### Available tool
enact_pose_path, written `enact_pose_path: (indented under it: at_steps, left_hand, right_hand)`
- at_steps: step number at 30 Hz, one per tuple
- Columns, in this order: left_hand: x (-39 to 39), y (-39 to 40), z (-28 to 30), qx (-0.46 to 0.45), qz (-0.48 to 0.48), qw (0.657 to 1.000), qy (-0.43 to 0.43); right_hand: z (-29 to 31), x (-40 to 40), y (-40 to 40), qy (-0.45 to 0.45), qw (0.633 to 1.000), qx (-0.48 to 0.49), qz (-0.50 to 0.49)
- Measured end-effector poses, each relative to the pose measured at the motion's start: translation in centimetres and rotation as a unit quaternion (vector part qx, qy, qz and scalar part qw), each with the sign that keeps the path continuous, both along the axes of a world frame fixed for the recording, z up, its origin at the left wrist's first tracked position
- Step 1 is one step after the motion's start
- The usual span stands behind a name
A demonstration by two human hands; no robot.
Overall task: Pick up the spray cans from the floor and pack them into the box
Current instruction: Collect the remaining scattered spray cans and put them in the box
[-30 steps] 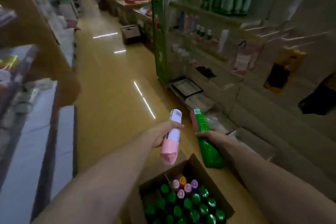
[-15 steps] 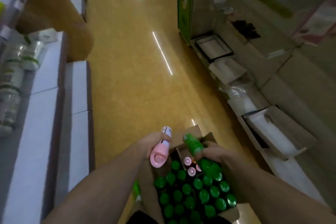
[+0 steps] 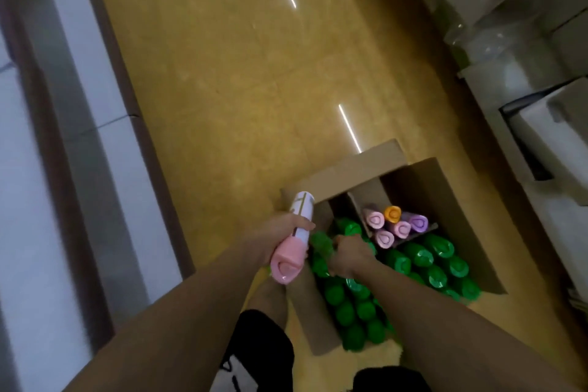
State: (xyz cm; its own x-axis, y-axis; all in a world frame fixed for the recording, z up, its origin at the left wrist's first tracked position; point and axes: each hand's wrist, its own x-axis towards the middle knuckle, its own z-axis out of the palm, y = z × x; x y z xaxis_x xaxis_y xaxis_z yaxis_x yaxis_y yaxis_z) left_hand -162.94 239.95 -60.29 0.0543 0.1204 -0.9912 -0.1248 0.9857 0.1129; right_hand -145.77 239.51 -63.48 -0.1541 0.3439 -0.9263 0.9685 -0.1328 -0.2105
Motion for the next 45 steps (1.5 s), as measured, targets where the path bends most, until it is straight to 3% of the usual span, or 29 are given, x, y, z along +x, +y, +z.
enact_pose_path:
  at_steps: [10,14,26,32,41,45]
  left_hand:
    - [-0.2,-1.1,-10.2,-0.005,0.005,1.0,0.012]
    - [-0.6,-0.7,-12.6,-0.025,-0.03,0.999,0.017]
    - [0.0,0.1,-12.8,-0.034,-0.057,0.998,0.025]
    - [2.6,1.6,-12.0,-0.019,-0.061,0.998,0.028]
    - [6.0,3.4,-11.5,0.024,-0.079,0.996,0.026]
    - [5.1,2.9,-12.9,0.028,-0.083,0.996,0.027]
  right_hand:
    - [-12.7,-3.4,-2.5,-0.063,0.989,0.074,0.113]
    - [-16.5,-4.1,-2.6,-0.085,0.992,0.061,0.068]
    - [-18.0,-1.6,-0.6,-0.089,0.993,0.065,-0.034]
    - [-16.0,1.1,0.7,-0.032,0.995,0.076,-0.064]
    - [-17.1,2.3,-1.6,0.089,0.987,0.129,0.041]
    - [-18.7,0.5,-3.1,0.088,0.981,0.155,0.076]
